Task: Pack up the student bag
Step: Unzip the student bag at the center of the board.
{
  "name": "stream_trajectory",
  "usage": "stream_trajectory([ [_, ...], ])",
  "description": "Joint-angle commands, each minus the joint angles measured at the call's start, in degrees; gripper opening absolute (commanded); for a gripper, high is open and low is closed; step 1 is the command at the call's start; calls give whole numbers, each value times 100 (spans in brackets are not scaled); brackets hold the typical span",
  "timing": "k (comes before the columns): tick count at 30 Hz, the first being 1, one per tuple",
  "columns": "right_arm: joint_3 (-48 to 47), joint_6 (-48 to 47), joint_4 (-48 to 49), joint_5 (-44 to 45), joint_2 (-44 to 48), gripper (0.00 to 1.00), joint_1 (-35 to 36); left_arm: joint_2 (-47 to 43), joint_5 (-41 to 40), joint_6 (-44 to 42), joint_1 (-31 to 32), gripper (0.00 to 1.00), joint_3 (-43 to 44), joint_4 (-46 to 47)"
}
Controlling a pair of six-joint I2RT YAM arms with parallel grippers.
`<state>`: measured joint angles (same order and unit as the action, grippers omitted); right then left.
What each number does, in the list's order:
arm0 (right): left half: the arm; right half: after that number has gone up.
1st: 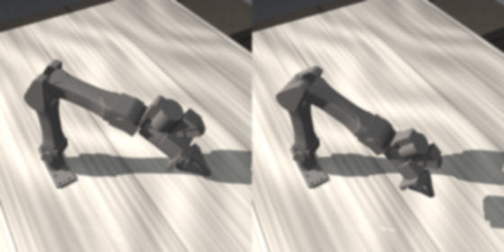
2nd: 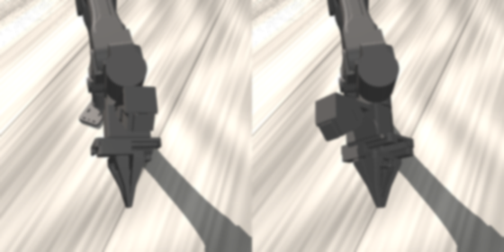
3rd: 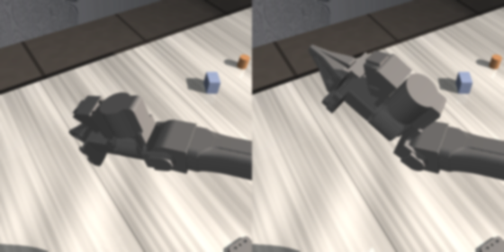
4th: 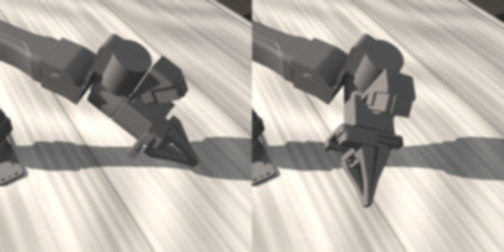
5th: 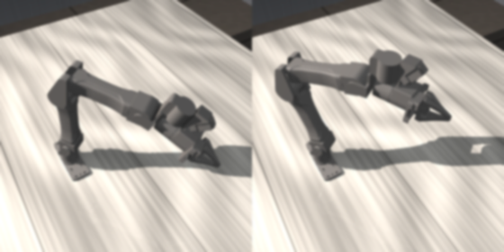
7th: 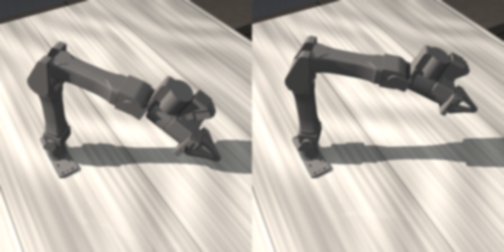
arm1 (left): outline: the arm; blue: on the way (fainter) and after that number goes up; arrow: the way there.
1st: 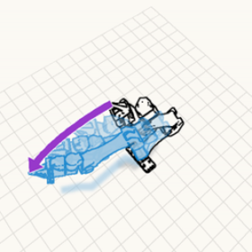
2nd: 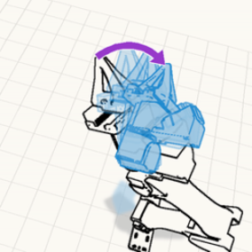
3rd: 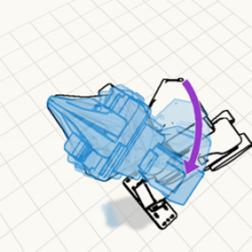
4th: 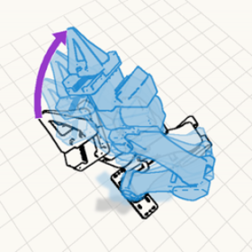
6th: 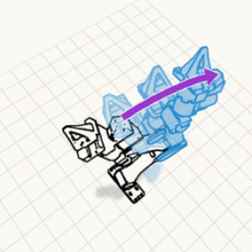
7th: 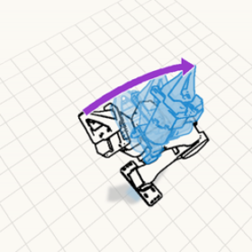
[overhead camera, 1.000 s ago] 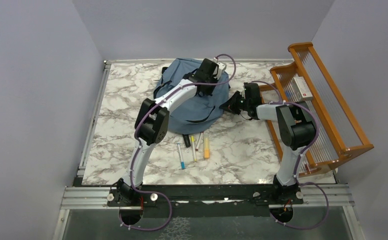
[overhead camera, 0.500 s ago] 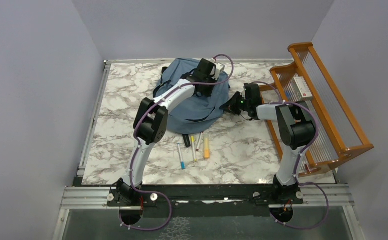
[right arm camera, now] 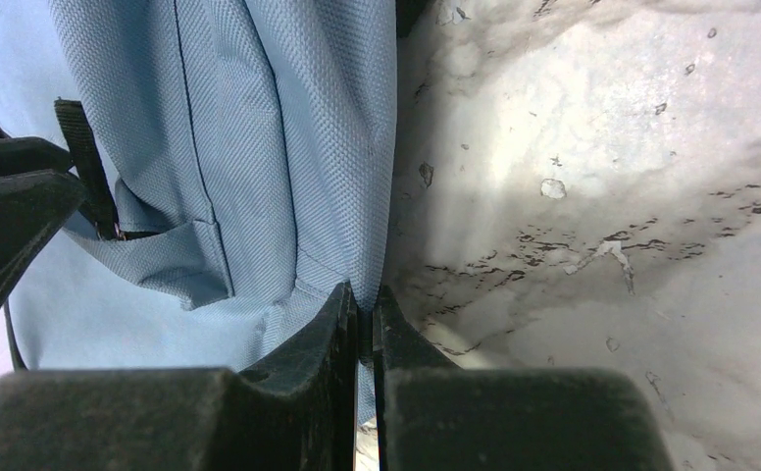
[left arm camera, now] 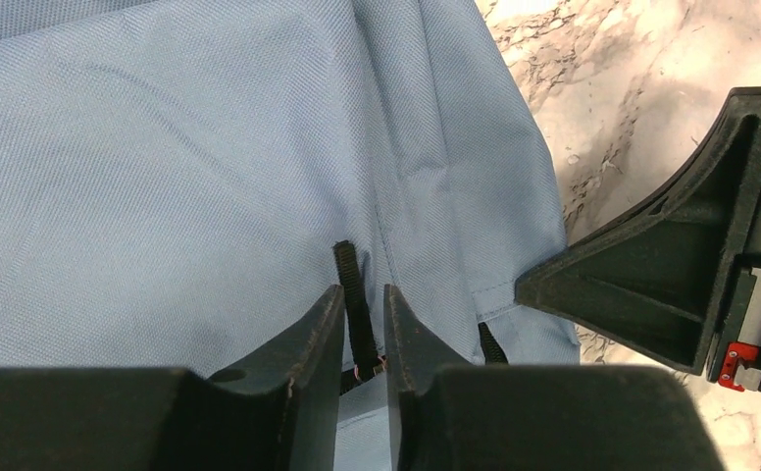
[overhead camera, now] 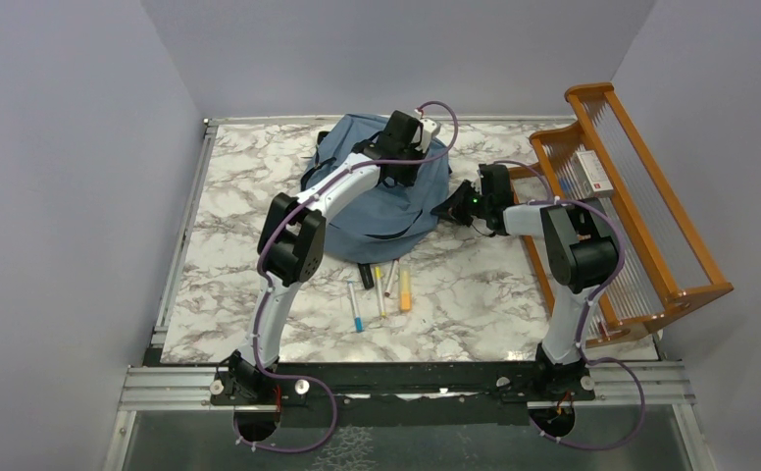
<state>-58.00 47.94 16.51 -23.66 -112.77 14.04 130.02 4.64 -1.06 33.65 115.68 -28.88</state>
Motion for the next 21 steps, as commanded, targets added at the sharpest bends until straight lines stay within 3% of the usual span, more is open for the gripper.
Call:
stream_trajectory([
  [1,57,-119,-25,-191,-159,11,-42,-268,68,9,-26,19,-18,23],
  [4,50,-119,-24,-205,-167,11,-42,-234,80,10,-32,19,-19,23],
  [11,41,-119,-26,-227,-189,11,-42,-107,35,27,-36,34,59,23],
  [21,23,-119,-27,-253,-187,11,-43,71,-109,-24,-34,36,200,-37],
])
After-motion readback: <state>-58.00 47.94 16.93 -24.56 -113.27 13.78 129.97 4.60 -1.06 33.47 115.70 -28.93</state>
